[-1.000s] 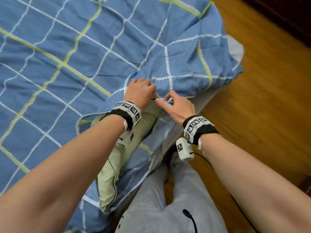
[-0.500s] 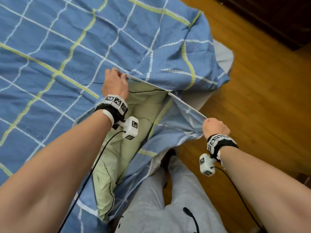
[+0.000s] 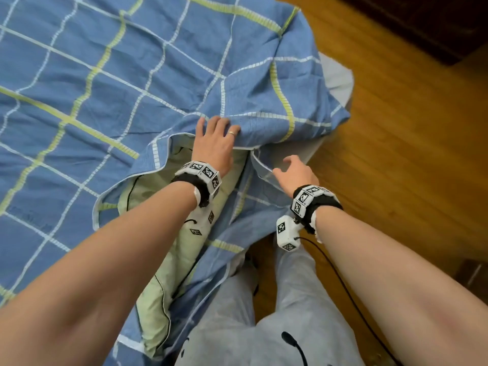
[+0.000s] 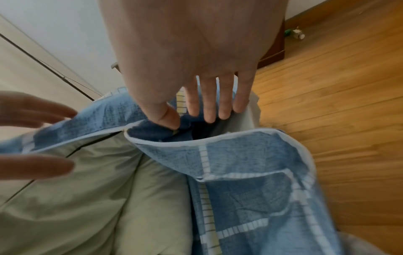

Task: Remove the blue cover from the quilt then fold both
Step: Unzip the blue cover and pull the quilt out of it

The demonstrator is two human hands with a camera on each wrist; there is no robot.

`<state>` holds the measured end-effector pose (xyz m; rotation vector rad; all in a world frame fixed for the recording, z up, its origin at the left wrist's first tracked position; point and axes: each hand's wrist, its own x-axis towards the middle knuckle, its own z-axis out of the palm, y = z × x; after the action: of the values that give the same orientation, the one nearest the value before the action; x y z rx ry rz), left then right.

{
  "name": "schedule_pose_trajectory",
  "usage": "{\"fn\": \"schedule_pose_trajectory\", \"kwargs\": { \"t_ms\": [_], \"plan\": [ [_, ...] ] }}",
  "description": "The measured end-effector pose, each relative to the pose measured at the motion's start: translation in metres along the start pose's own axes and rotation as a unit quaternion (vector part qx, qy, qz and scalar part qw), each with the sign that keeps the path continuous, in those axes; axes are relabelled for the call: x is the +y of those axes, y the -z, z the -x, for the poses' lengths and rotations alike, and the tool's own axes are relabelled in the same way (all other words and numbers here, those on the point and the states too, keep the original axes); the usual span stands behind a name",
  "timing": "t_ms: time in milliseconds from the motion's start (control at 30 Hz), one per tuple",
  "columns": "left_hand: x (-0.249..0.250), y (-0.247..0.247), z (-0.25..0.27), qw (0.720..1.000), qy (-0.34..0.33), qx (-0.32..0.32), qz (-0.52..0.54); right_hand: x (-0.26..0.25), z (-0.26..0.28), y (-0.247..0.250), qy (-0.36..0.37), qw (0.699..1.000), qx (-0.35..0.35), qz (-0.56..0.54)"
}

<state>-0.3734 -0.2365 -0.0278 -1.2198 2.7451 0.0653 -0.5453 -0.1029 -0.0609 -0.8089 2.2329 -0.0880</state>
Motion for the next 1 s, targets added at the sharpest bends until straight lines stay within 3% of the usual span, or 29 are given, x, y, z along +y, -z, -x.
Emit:
{"fn": "schedule_pose_trajectory", "kwargs": {
  "t_ms": [167,300,367,467,533,800,900,1000],
  "plan": [
    [0.008,-0.009,-0.029,0.997,0.025,-0.071,0.006,-0.022,-0.032,-0.016,0.036,0.992,-0.121,0.009],
    [0.008,-0.002,-0.050,0.995,0.025,-0.094,0.034,-0.051,-0.051,-0.020,0.061,0.996,-0.063,-0.009],
    [0.010,0.007,-0.065,0.994,0.048,-0.082,0.052,-0.061,-0.063,-0.010,0.068,0.996,-0.056,-0.020],
    [0.006,0.029,-0.088,0.985,0.149,-0.035,0.074,-0.069,-0.077,0.012,0.109,0.991,-0.066,0.027],
    [0.001,0.041,-0.099,0.982,0.179,-0.022,0.064,-0.074,-0.086,0.030,0.146,0.985,-0.068,0.059],
    [0.006,0.064,-0.115,0.968,0.225,-0.032,0.111,-0.066,-0.113,0.086,0.213,0.960,-0.166,0.065],
    [0.012,0.076,-0.105,0.957,0.271,0.020,0.101,-0.058,-0.104,0.092,0.243,0.953,-0.164,0.069],
    [0.029,0.079,-0.076,0.966,0.237,0.031,0.100,-0.049,-0.094,0.089,0.263,0.954,-0.134,0.055]
  ]
}}
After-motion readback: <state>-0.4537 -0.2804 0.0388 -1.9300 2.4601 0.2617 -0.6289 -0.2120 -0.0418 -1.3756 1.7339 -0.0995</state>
